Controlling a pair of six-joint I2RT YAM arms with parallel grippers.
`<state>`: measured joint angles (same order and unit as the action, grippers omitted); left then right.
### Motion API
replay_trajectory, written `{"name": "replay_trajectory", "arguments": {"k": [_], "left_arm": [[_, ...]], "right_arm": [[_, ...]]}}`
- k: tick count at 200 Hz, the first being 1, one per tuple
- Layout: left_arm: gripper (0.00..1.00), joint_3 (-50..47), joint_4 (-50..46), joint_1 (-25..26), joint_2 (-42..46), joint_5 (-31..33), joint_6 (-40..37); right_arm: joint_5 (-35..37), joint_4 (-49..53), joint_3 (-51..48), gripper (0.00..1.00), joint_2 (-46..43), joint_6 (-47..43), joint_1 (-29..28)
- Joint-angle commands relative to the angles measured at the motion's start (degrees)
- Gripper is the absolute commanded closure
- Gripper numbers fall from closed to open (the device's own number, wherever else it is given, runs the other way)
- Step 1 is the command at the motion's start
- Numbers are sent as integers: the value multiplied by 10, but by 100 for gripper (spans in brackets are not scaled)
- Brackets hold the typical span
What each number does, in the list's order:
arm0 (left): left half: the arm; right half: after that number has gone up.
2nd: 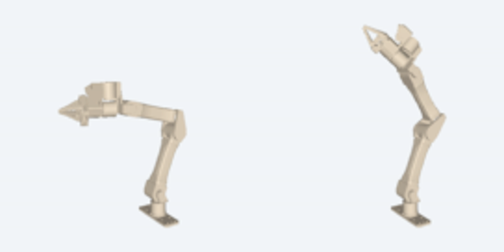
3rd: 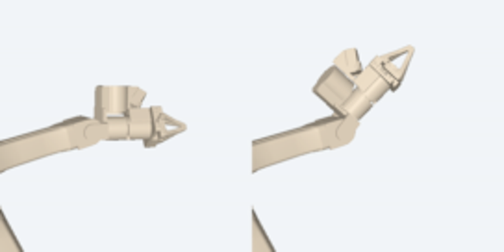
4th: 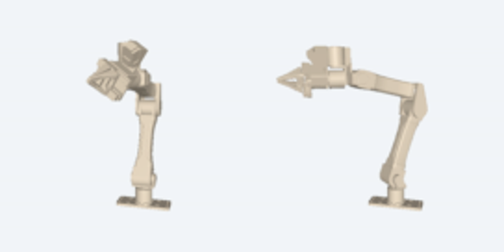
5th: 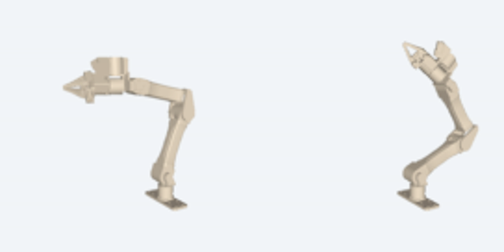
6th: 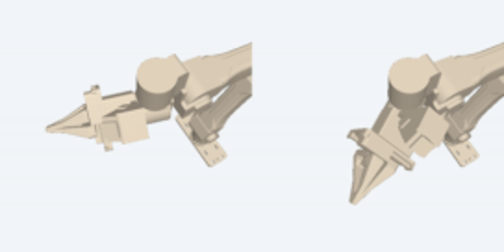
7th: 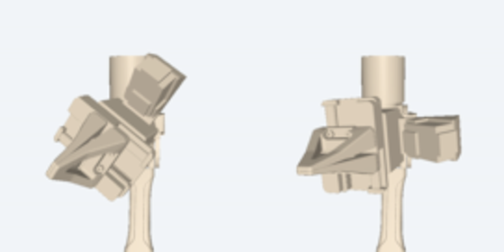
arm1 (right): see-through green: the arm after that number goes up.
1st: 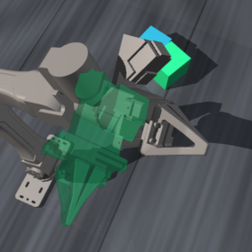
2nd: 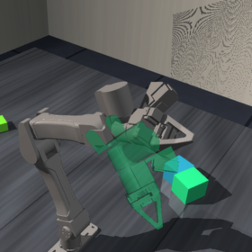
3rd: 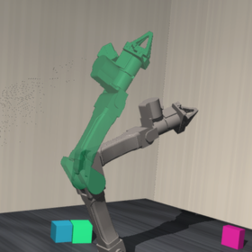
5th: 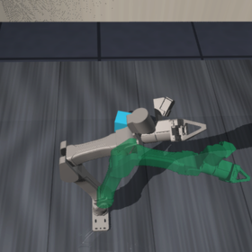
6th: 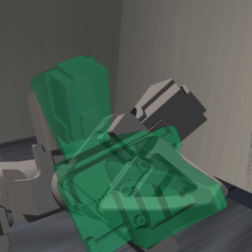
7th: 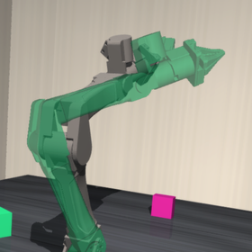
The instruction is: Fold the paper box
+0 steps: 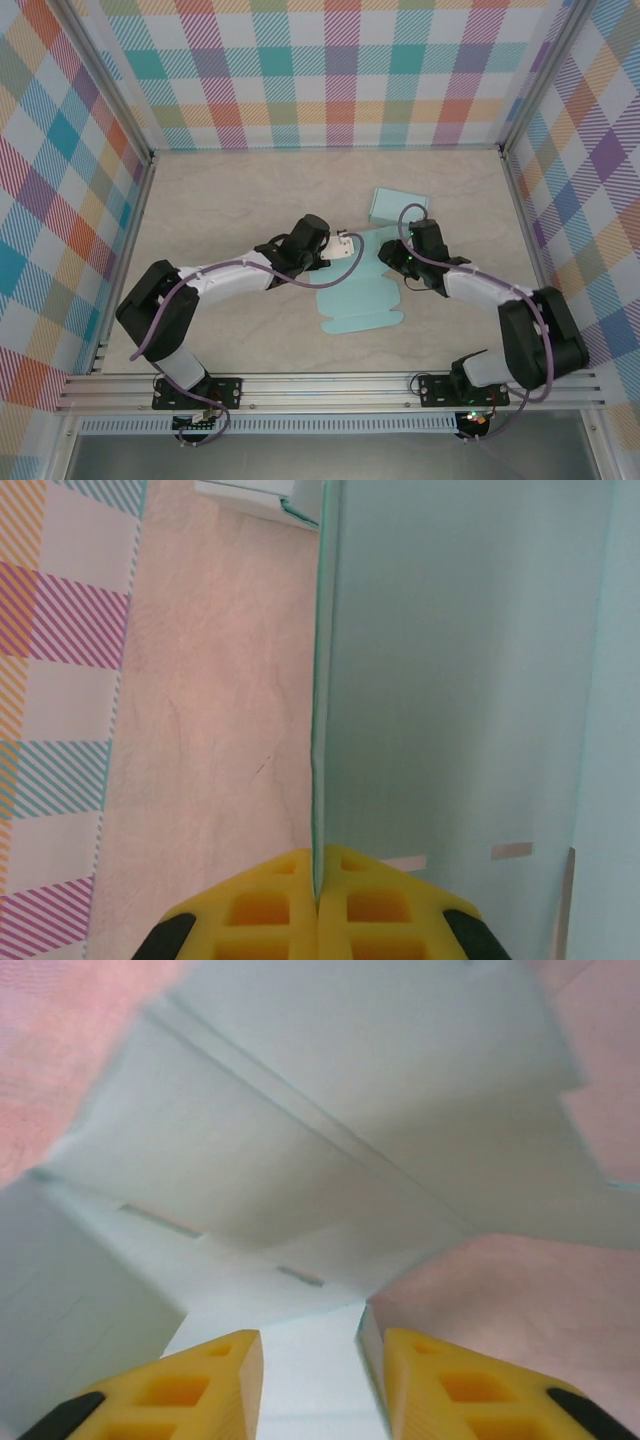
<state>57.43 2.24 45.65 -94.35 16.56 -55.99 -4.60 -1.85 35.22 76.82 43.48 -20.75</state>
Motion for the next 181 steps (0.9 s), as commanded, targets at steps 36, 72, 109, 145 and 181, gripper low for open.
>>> {"name": "replay_trajectory", "arguments": {"k": [36,72,109,145,181], "left_arm": [[100,-62,121,26,-7,70,-101],[100,-95,217,43,-21,112,-146],[100,-125,321,56,-27,138,-182],[100,-144,421,66,-42,160,-225],[100,-143,457,70,-69,170,-255]], "right_arm": [[23,157,2,56,-151,-71,66],[-24,169,33,55,-137,-95,139],[-127,146,81,56,-54,-114,204],[-148,137,123,58,37,-142,228],[-150,111,155,59,105,-178,228]]}}
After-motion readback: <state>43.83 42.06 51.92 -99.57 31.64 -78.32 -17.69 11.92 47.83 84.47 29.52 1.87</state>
